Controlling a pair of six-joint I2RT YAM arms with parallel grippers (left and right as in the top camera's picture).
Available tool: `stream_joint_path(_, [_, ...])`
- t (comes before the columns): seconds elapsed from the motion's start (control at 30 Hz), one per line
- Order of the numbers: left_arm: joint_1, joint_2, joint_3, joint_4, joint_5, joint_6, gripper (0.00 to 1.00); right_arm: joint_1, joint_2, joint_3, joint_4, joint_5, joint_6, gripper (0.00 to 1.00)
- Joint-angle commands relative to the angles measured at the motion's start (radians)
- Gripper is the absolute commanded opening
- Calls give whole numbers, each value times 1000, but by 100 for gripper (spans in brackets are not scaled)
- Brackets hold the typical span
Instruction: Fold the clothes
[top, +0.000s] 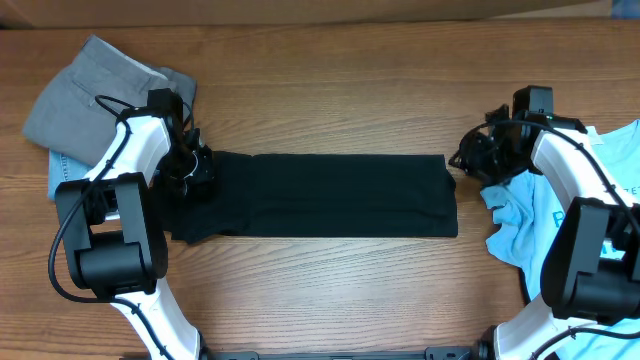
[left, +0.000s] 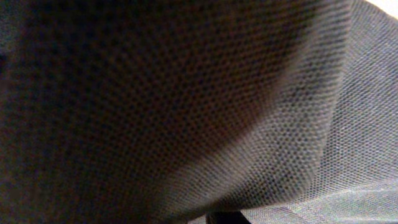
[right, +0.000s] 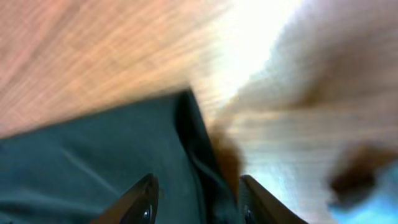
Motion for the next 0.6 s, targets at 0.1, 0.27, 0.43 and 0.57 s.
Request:
stream_joint_path(0.1, [-9, 38, -10, 13, -4, 4, 13, 55, 39, 21, 50, 34, 32, 45])
stream_joint_path(0.27, [-9, 38, -10, 15, -4, 4, 13, 56, 89, 21, 73, -1, 34, 42])
stream_joint_path(0.43, [-9, 38, -10, 16, -4, 4, 13, 58, 96, 21, 85, 7, 34, 31])
stream_joint_path(0.57, [-9, 38, -10, 15, -3, 4, 13, 58, 97, 8, 109, 7, 33, 13])
